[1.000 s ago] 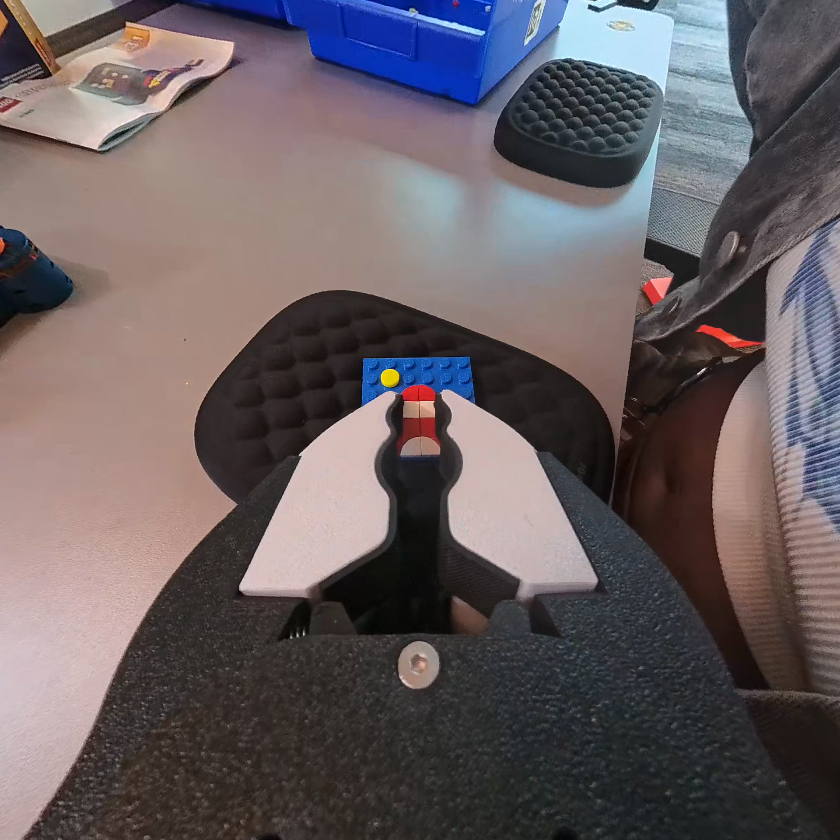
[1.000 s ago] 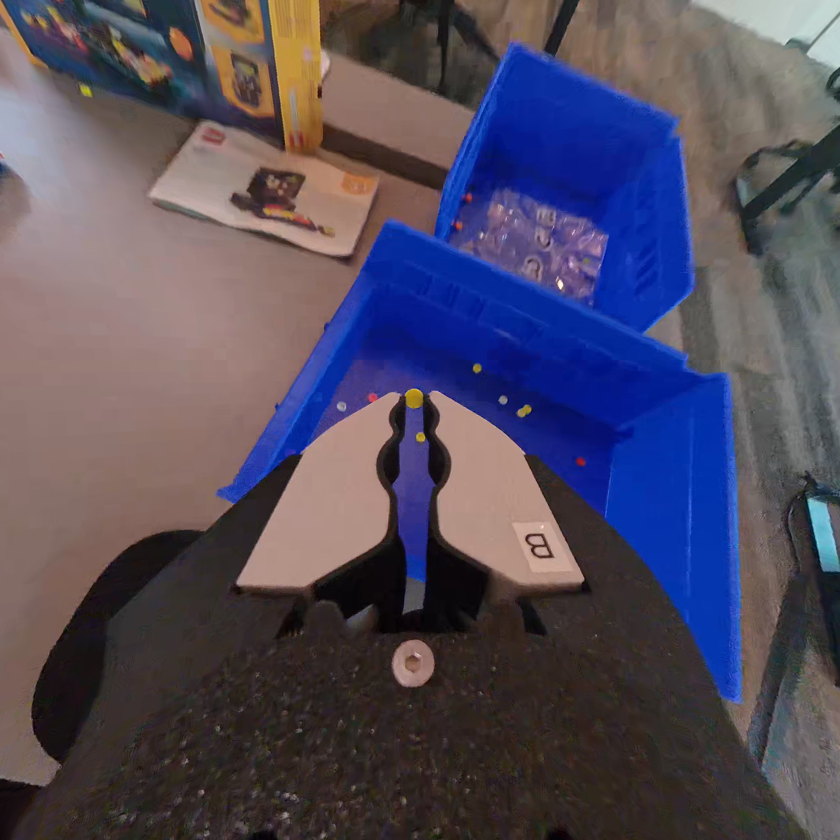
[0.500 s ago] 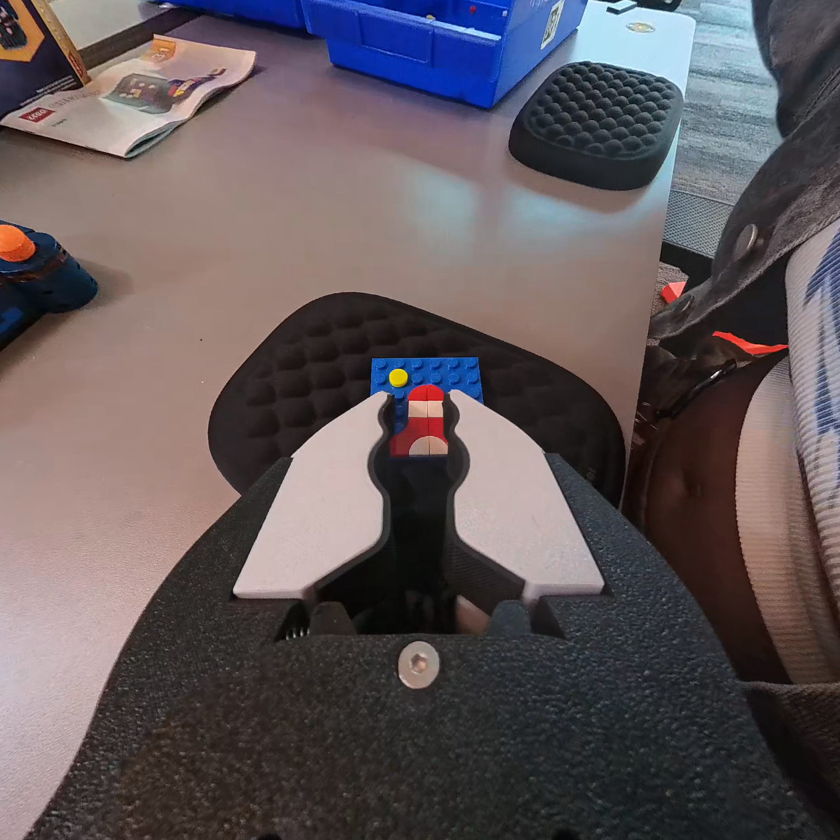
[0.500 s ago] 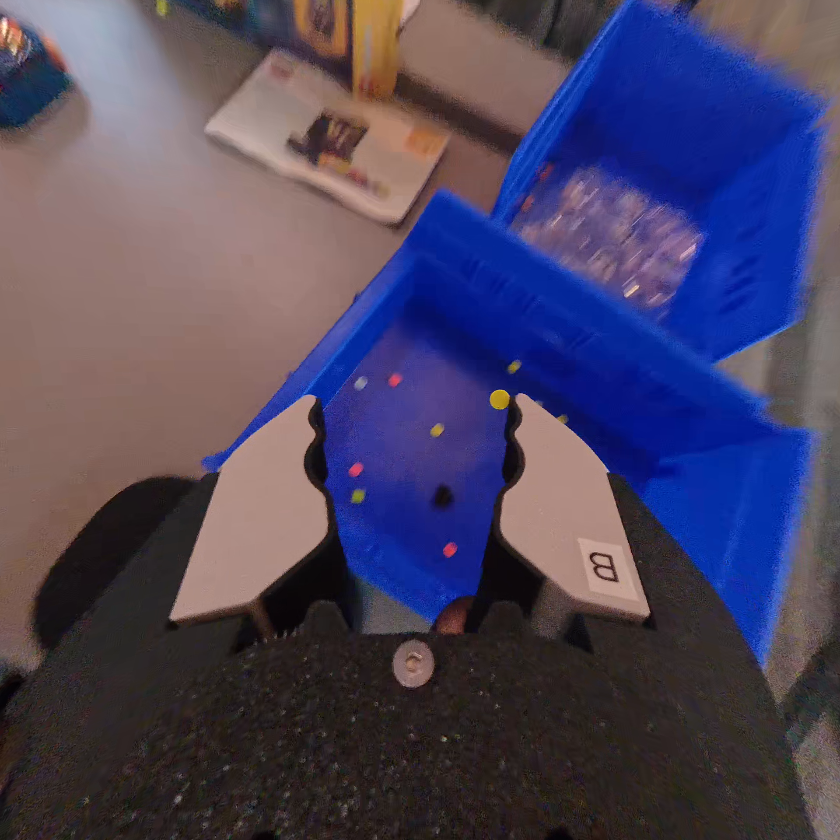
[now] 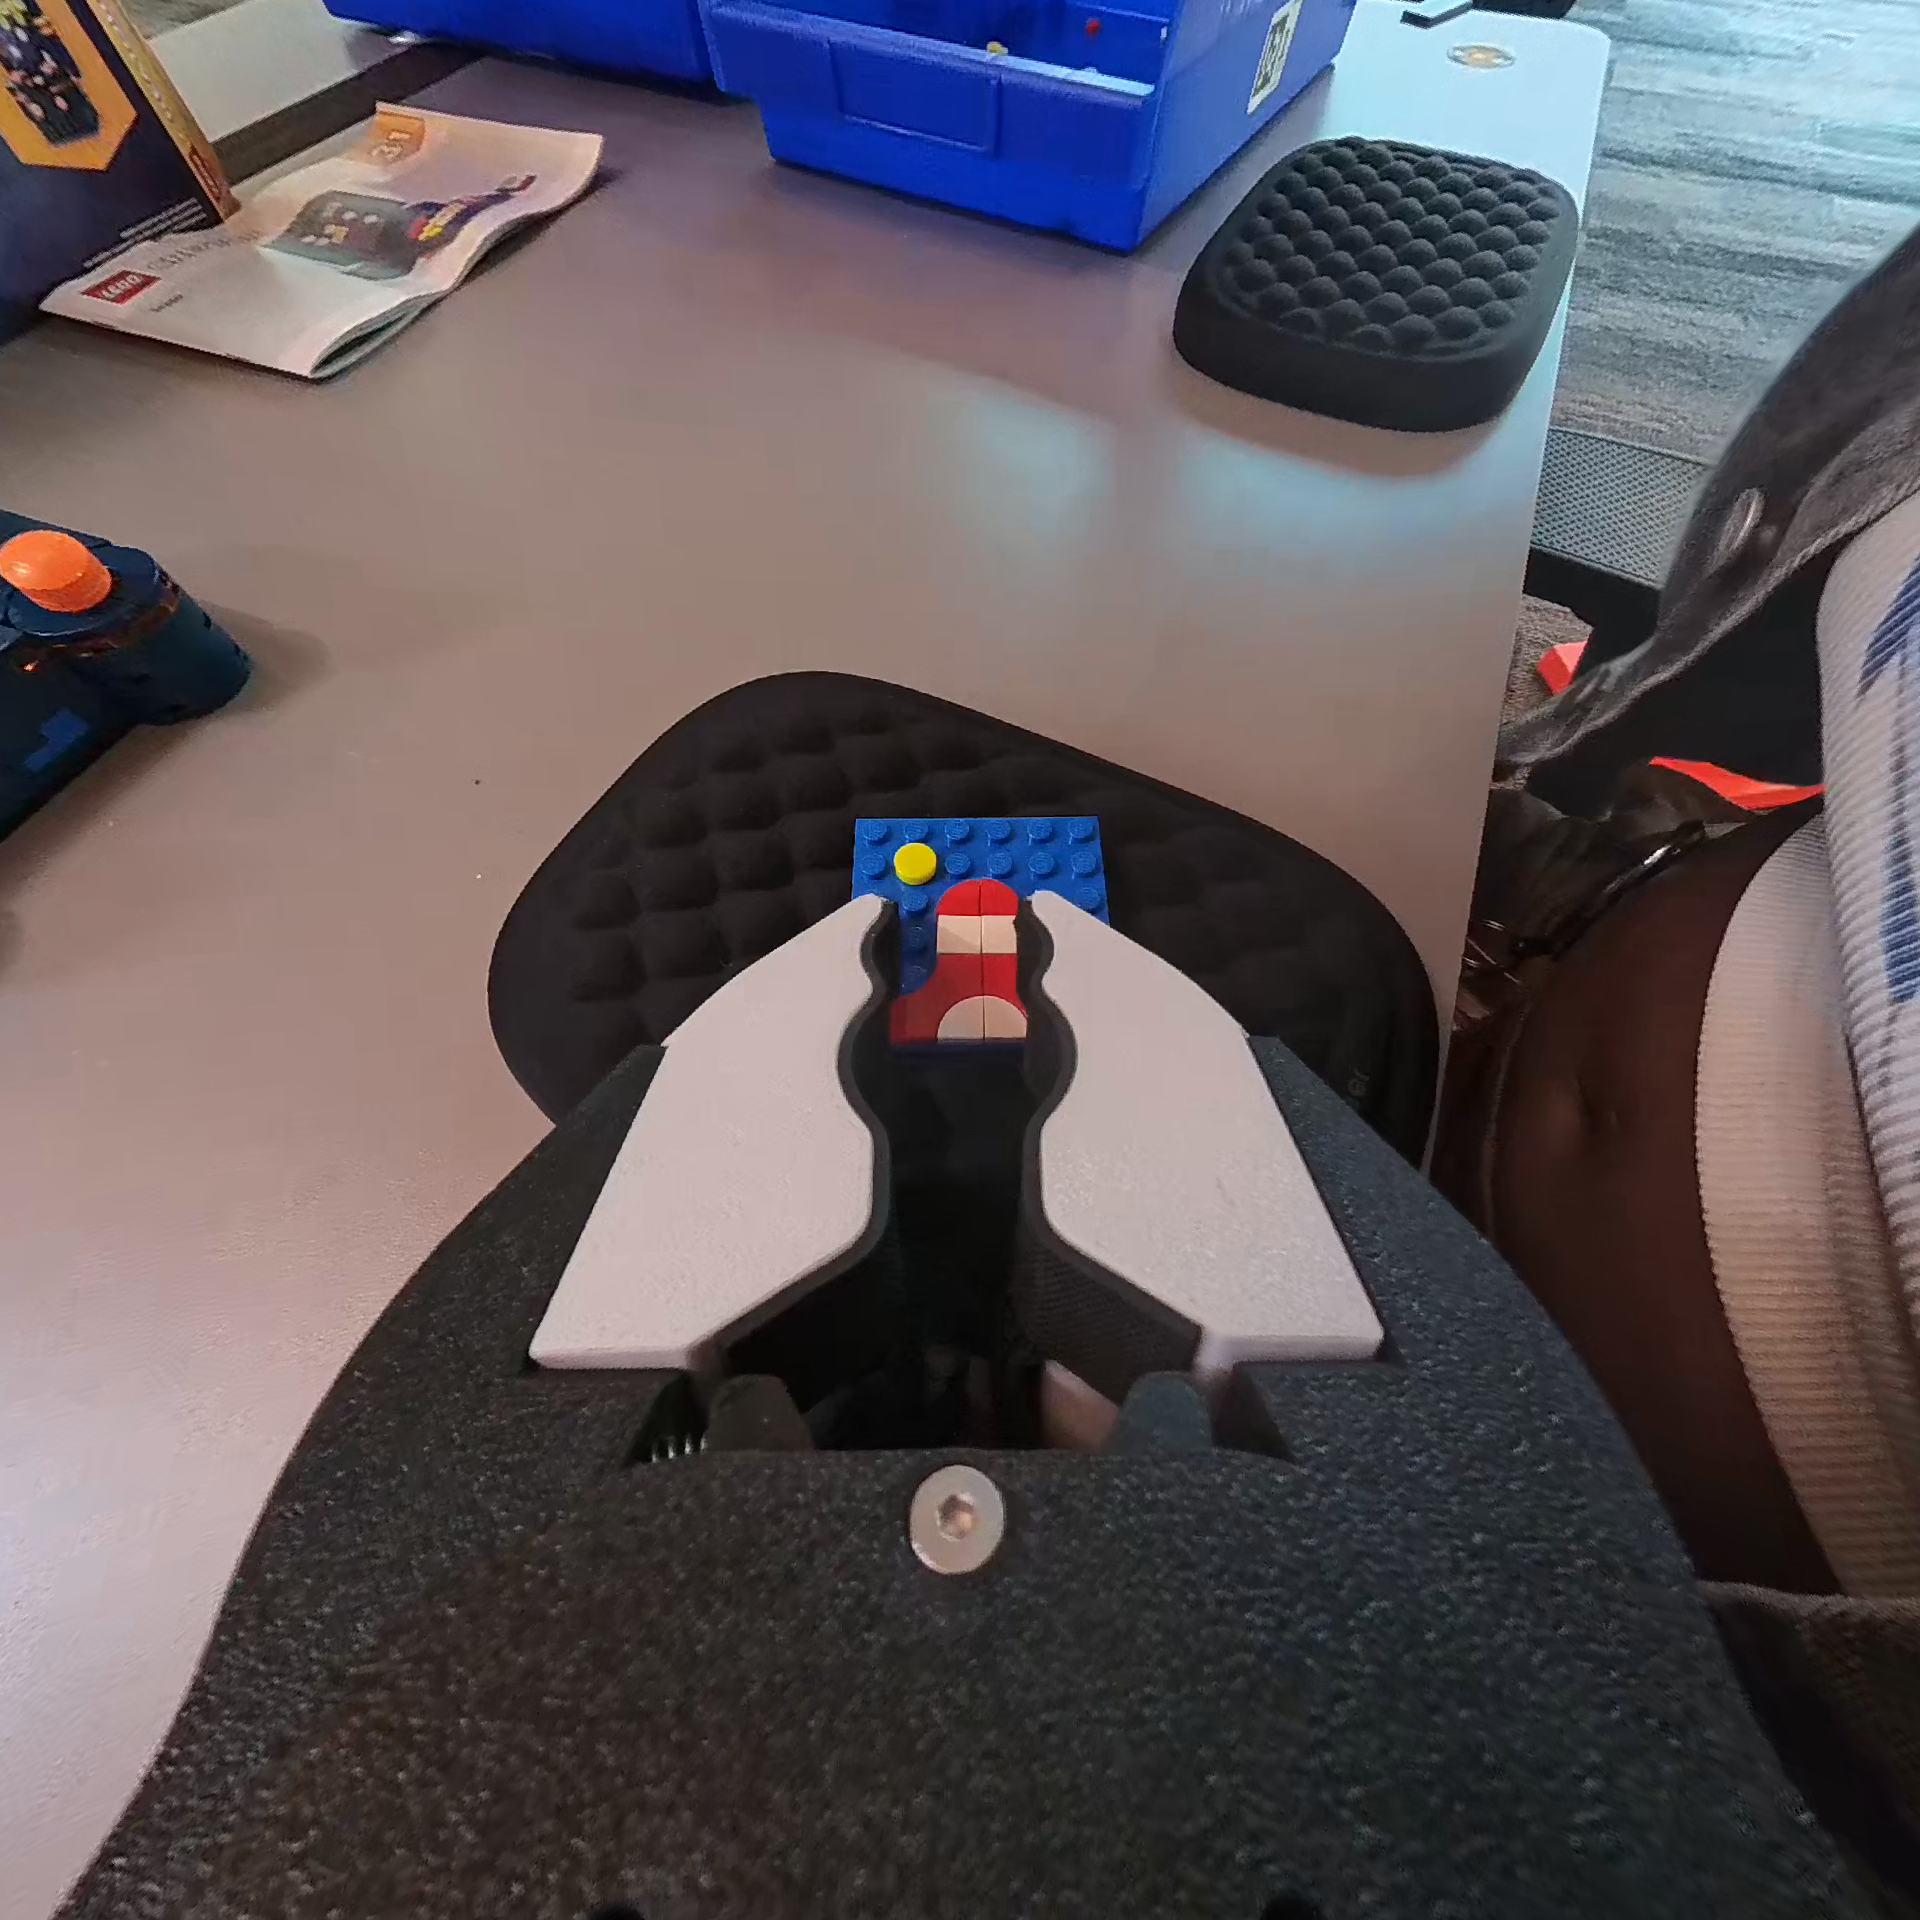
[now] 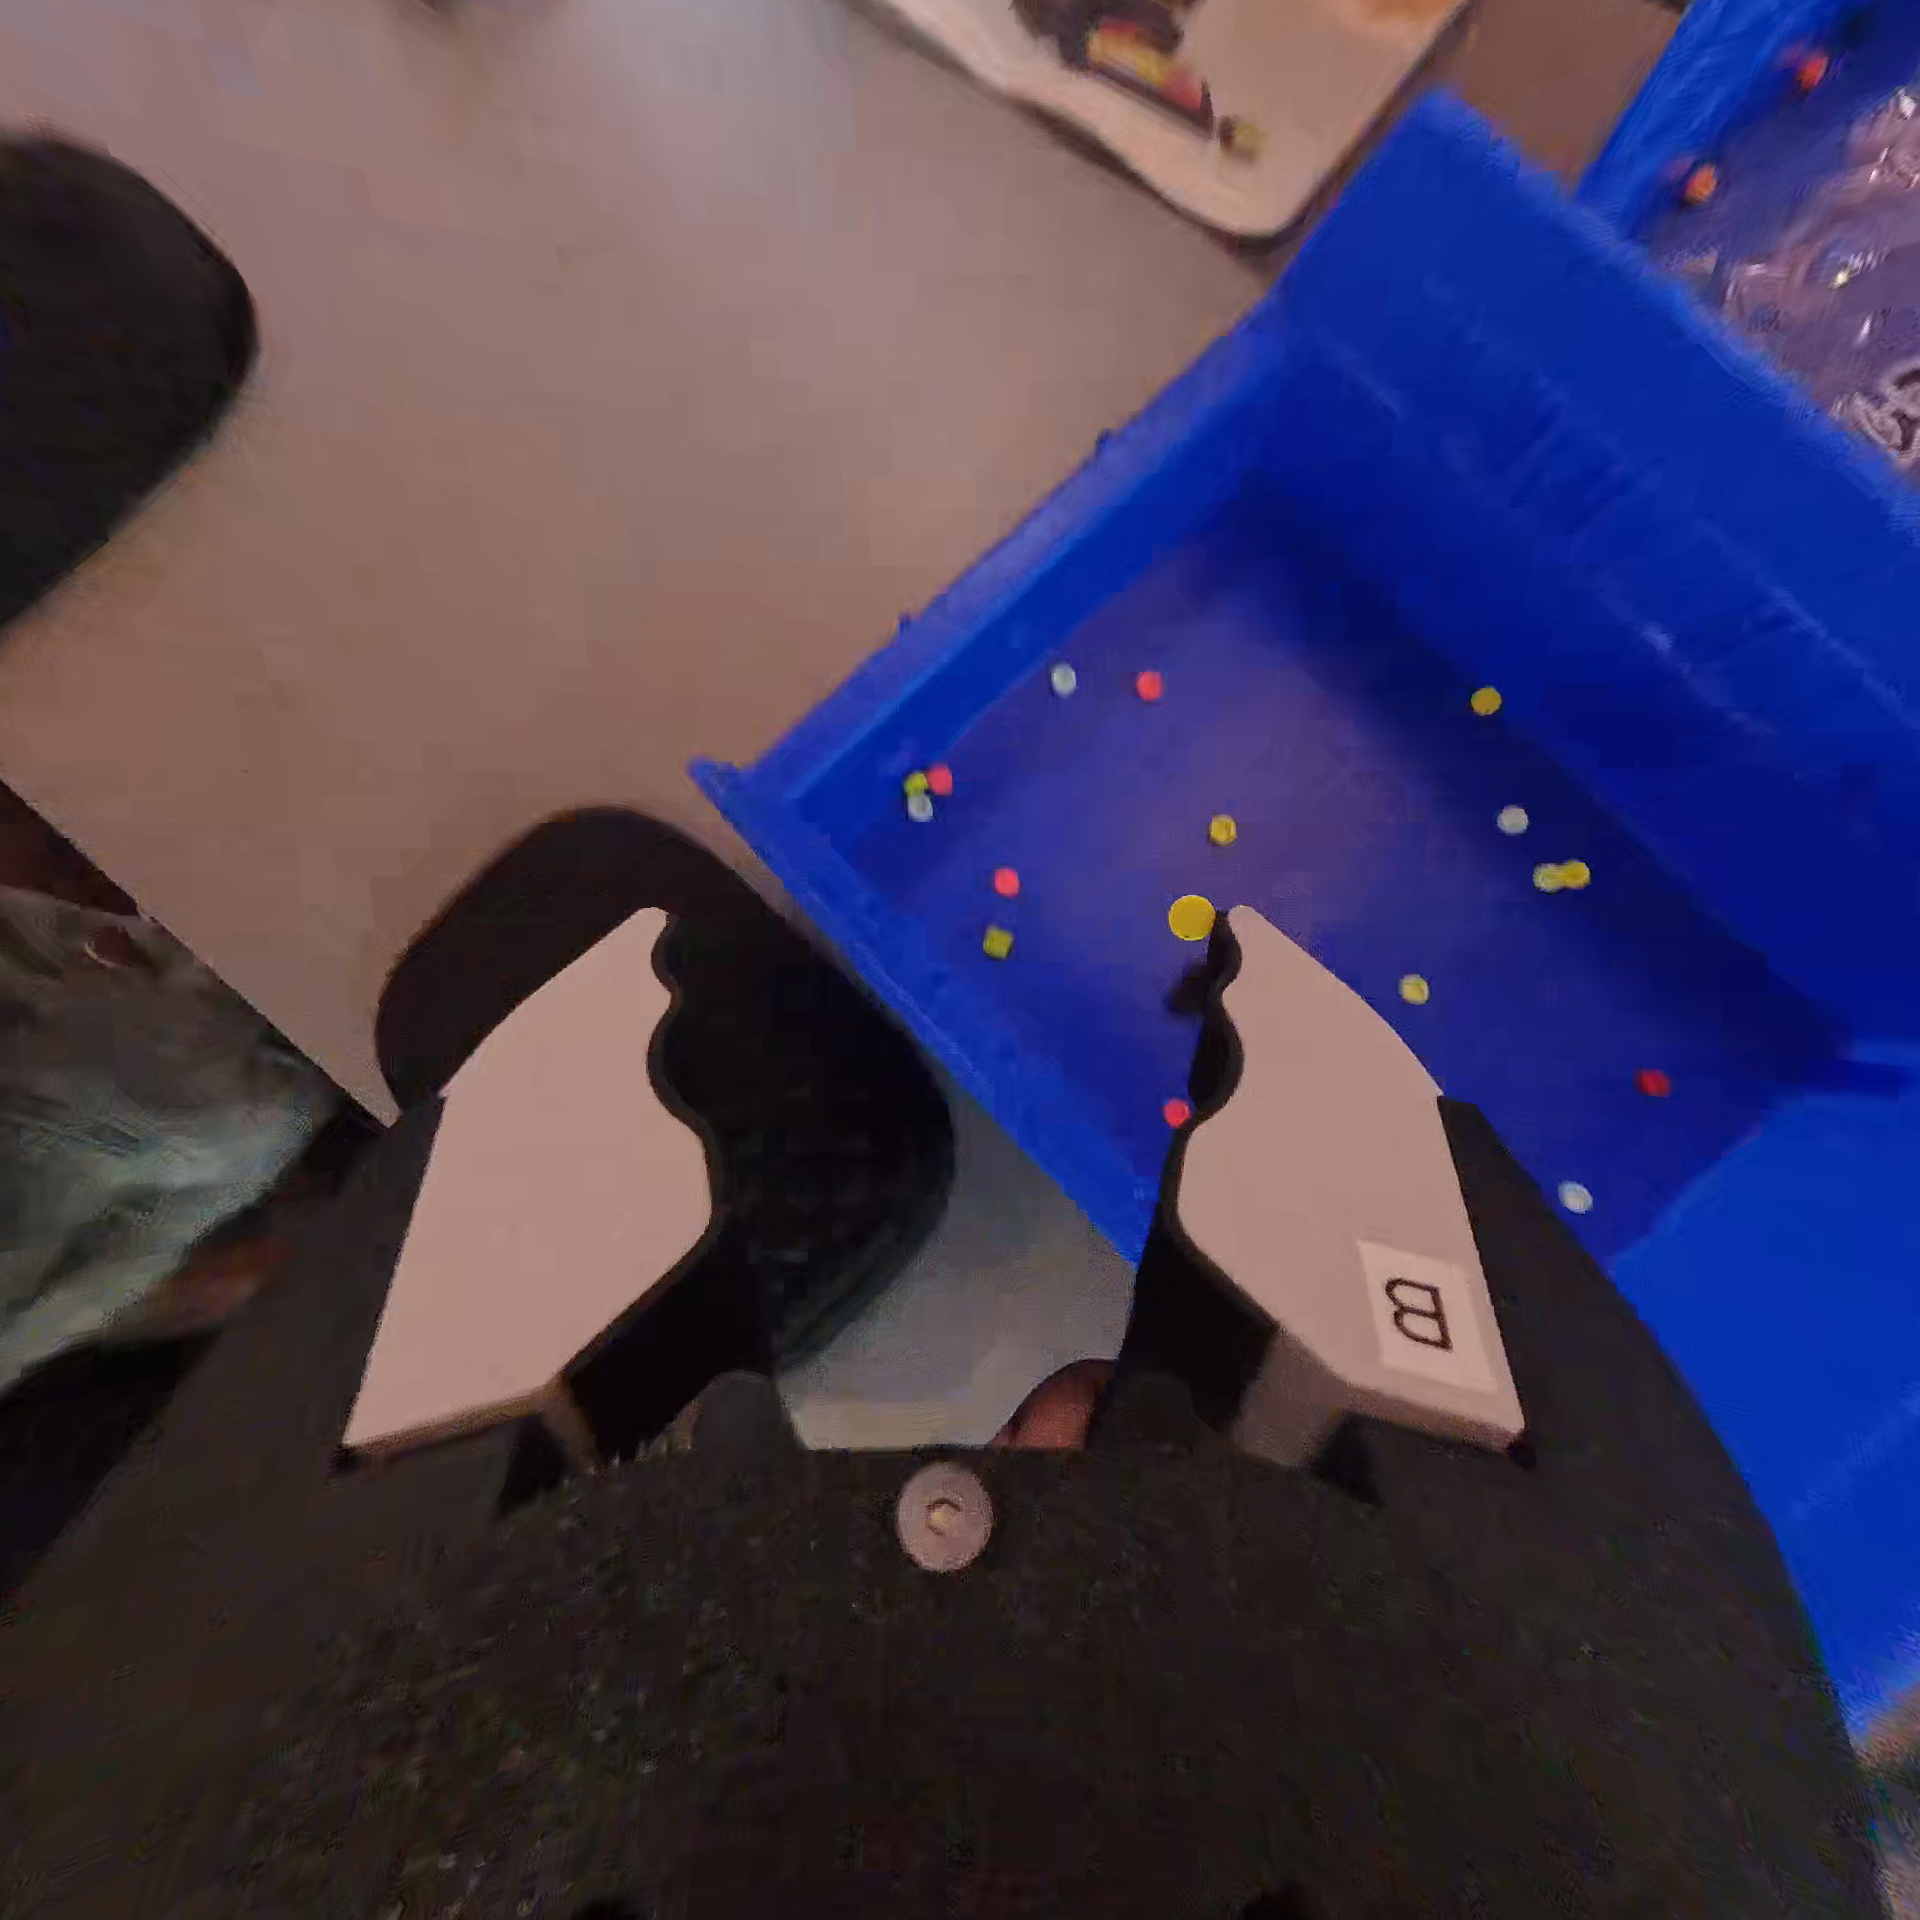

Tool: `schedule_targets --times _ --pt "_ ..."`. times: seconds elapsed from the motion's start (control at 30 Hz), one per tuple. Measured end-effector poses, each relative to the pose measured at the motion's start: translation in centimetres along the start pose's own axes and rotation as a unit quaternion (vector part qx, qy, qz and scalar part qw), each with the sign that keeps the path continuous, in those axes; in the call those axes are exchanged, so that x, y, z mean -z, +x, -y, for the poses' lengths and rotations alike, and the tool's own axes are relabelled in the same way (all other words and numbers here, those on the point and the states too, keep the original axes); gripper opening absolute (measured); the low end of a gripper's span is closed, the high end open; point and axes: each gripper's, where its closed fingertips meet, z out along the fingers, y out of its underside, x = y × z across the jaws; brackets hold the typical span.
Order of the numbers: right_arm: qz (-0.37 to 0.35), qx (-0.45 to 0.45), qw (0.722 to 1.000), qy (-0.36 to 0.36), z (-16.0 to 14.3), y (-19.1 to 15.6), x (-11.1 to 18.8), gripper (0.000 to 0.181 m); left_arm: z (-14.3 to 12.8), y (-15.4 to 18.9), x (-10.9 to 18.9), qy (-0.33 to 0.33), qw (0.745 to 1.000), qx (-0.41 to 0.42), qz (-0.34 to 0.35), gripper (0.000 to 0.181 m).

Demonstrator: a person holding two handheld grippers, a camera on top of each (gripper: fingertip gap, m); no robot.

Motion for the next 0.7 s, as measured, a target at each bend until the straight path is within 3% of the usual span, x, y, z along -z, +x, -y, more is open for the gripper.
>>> schedule_targets --times 0.2,0.37,0.47,0.53,0.63,0.7 --pt "-0.023 0.053 0.988 -0.145 -5.4 -1.5 0.7 0.088 0.0 0.0 0.0 0.000 1.000 0.009 -0.007 0.021" --pt "-0.065 0.078 0.987 -0.127 -4.4 -1.1 1.5 0.090 0.0 0.0 0.0 0.000 1.000 0.005 -0.004 0.021" --pt "-0.072 0.111 0.991 -0.036 -0.8 -1.5 2.0 0.088 0.0 0.0 0.0 0.000 1.000 0.004 -0.003 0.021" --pt "-0.086 0.130 0.987 0.045 2.8 -1.8 2.7 0.075 0.0 0.0 0.0 0.000 1.000 0.004 -0.003 0.021" --pt "-0.123 0.142 0.956 0.227 11.0 -2.4 3.9 0.054 0.0 0.0 0.0 0.000 1.000 0.007 -0.007 0.021" --pt "-0.112 0.097 0.929 0.338 16.4 -3.9 3.9 0.052 0.0 0.0 0.0 0.000 1.000 0.011 -0.010 0.021"
